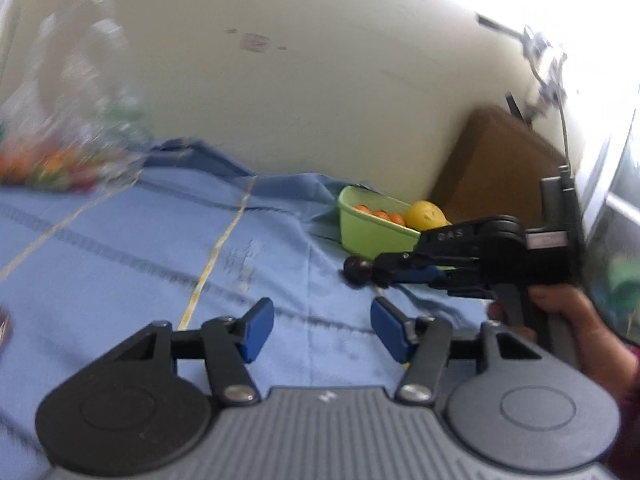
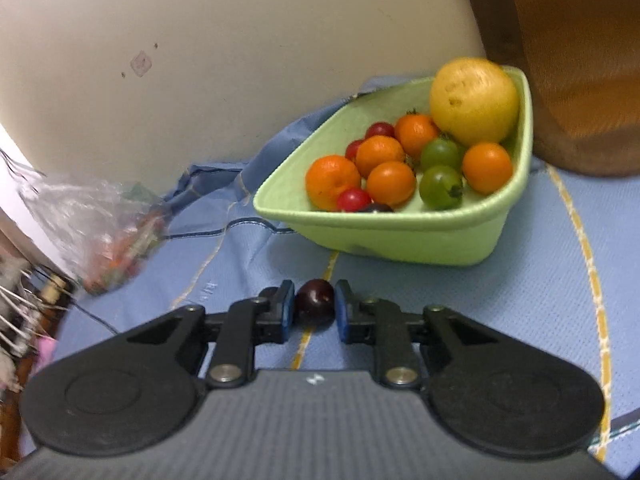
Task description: Organize fruits
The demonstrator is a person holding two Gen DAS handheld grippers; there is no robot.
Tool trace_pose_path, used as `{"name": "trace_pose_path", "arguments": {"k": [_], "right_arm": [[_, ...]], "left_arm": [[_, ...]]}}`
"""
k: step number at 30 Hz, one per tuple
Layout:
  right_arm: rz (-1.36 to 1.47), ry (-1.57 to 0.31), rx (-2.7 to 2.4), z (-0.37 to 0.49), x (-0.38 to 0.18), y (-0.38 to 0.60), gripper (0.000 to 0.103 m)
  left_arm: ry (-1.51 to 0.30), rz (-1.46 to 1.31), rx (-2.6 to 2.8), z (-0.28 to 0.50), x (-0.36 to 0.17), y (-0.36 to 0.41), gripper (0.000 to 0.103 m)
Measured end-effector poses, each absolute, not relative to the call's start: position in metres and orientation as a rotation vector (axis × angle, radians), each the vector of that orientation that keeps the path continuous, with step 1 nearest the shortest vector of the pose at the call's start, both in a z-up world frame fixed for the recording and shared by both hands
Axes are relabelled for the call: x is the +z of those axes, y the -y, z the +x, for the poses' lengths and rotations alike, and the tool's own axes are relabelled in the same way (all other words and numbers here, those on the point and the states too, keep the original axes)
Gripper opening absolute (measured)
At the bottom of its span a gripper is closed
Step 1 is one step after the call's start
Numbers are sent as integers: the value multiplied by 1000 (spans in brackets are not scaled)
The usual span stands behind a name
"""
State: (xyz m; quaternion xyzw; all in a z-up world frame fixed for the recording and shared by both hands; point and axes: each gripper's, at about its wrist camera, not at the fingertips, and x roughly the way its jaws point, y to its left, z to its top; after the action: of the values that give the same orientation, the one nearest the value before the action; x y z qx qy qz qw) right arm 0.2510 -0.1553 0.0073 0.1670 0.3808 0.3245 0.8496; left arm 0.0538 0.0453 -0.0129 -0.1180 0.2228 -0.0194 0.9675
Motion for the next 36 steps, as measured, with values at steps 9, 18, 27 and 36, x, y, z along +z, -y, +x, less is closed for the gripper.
{"name": "trace_pose_path", "arguments": {"k": [9, 18, 27, 36], "right_arm": [[299, -720, 721, 211, 14, 206, 22], [259, -696, 712, 210, 3, 214, 26], [179, -646, 732, 182, 13, 219, 24], [-16, -532, 777, 65, 13, 245, 24]], "left_arm": [[-513, 31, -172, 147, -13, -3, 56], [-609, 7, -91, 179, -26, 2, 29], [-593, -74, -180, 96, -18, 13, 29], [-565, -60, -299, 4, -17, 50, 29]]}}
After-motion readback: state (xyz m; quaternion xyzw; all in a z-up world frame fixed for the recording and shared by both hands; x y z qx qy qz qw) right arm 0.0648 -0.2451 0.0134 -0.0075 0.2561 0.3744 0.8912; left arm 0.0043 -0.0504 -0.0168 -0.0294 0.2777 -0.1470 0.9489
